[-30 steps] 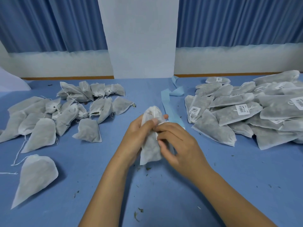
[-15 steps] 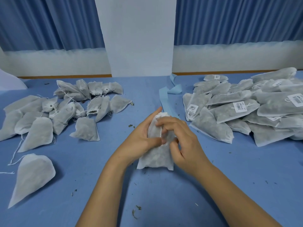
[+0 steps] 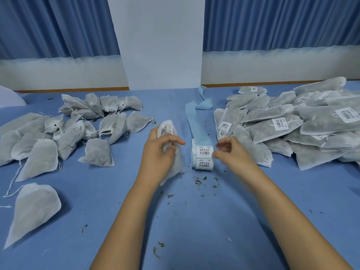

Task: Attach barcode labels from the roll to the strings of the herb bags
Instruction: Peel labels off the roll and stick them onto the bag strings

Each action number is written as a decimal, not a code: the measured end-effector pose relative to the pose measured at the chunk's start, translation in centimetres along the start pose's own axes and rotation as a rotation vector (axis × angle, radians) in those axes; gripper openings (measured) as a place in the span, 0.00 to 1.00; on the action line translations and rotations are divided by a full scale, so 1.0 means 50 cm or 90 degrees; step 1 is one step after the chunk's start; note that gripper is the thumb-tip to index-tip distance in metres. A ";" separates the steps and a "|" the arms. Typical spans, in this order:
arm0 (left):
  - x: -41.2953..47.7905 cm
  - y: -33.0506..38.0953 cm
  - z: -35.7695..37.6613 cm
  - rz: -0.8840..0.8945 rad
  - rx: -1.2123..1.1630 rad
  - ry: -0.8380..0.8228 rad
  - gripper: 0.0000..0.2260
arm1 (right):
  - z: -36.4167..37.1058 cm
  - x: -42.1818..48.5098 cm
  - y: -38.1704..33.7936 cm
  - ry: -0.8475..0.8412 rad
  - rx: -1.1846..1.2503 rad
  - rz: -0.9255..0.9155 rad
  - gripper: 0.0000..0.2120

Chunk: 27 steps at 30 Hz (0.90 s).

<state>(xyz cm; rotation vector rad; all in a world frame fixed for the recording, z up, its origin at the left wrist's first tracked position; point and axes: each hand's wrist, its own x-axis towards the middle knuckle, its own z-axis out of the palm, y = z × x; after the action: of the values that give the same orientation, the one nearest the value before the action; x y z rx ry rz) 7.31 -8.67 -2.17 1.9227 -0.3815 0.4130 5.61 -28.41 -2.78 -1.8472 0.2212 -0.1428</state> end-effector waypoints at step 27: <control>0.003 -0.024 0.041 0.185 0.169 -0.076 0.07 | 0.033 -0.003 0.014 -0.068 0.153 0.009 0.11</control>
<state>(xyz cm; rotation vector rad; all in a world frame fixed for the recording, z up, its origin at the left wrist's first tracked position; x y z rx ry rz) 8.19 -10.13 -3.80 2.1630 -0.7197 0.5622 5.74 -27.01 -3.91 -1.6084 0.1363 -0.0566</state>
